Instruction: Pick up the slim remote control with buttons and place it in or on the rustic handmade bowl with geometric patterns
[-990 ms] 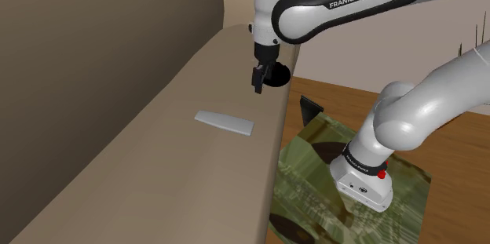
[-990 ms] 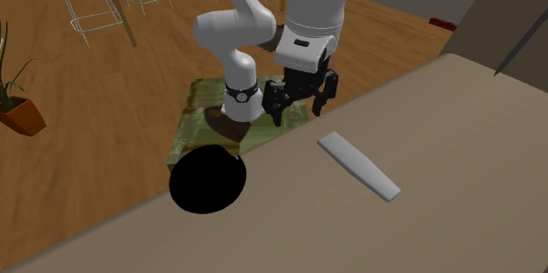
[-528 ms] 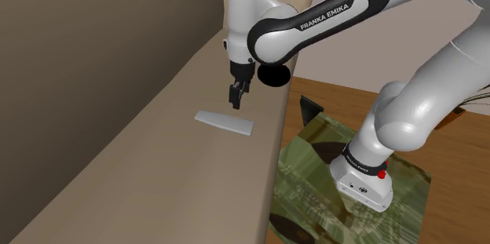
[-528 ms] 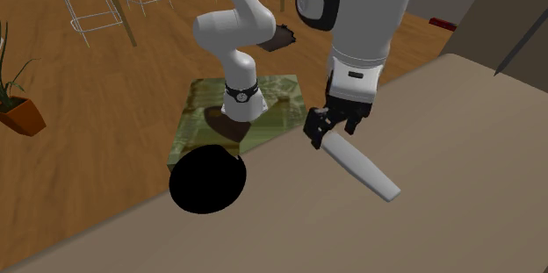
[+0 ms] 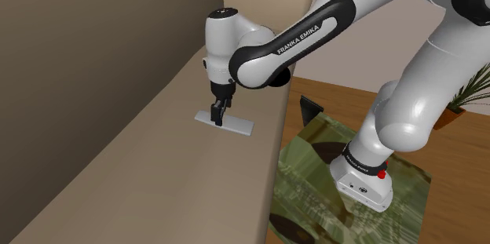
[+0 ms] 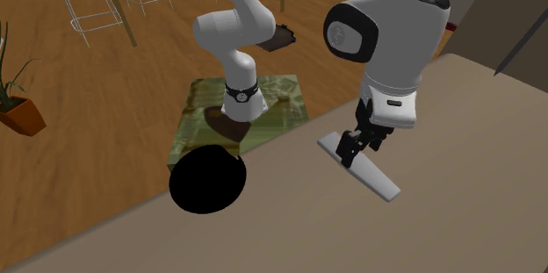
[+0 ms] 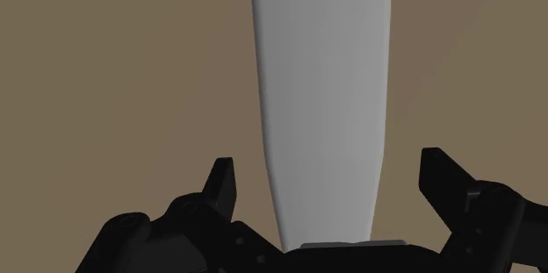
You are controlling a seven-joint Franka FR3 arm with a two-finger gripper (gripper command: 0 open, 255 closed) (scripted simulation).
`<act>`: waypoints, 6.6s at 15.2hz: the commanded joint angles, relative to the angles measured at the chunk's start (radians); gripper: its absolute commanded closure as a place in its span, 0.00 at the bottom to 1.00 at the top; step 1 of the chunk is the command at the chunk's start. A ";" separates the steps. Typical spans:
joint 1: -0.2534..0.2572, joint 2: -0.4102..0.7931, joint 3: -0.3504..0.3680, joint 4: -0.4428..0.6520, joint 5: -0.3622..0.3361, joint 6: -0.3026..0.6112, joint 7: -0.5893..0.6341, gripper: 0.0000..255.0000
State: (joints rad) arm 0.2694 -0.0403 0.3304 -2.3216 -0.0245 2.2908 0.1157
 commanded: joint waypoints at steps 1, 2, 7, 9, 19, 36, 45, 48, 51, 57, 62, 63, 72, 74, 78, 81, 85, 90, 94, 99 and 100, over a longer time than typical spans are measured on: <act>0.001 0.020 0.002 -0.008 -0.009 0.028 0.008 0.00; 0.001 0.030 0.002 -0.013 -0.014 0.042 0.011 0.00; 0.000 0.054 0.002 -0.024 -0.027 0.076 0.021 0.00; 0.000 0.055 0.002 -0.024 -0.027 0.076 0.021 0.00; 0.000 0.055 0.002 -0.024 -0.027 0.076 0.021 1.00; 0.001 -0.054 -0.002 0.051 0.024 -0.100 -0.020 1.00; 0.001 -0.106 -0.009 0.124 0.042 -0.222 -0.036 1.00; 0.001 -0.119 -0.011 0.152 0.045 -0.263 -0.041 1.00; 0.001 -0.130 -0.013 0.182 0.048 -0.303 -0.044 1.00; 0.000 -0.146 -0.017 0.247 0.052 -0.384 -0.049 1.00; -0.010 -0.167 -0.035 0.271 0.055 -0.429 -0.077 1.00; -0.019 -0.183 -0.051 0.255 0.057 -0.428 -0.103 1.00; -0.102 -0.273 -0.199 0.160 0.039 -0.422 -0.328 1.00; -0.121 -0.281 -0.233 0.151 0.030 -0.421 -0.377 1.00; -0.160 -0.285 -0.299 0.147 0.010 -0.419 -0.475 1.00; -0.190 -0.276 -0.349 0.155 -0.005 -0.417 -0.547 1.00; -0.228 -0.250 -0.415 0.182 -0.021 -0.415 -0.644 1.00; -0.234 -0.238 -0.426 0.140 -0.024 -0.361 -0.658 1.00; -0.235 -0.228 -0.427 0.095 -0.024 -0.306 -0.657 1.00; -0.235 -0.208 -0.429 0.037 -0.025 -0.227 -0.657 1.00; -0.235 -0.208 -0.429 0.036 -0.025 -0.227 -0.657 1.00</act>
State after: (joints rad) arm 0.0347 -0.2486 -0.0985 -2.2764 -0.0489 2.0534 -0.5407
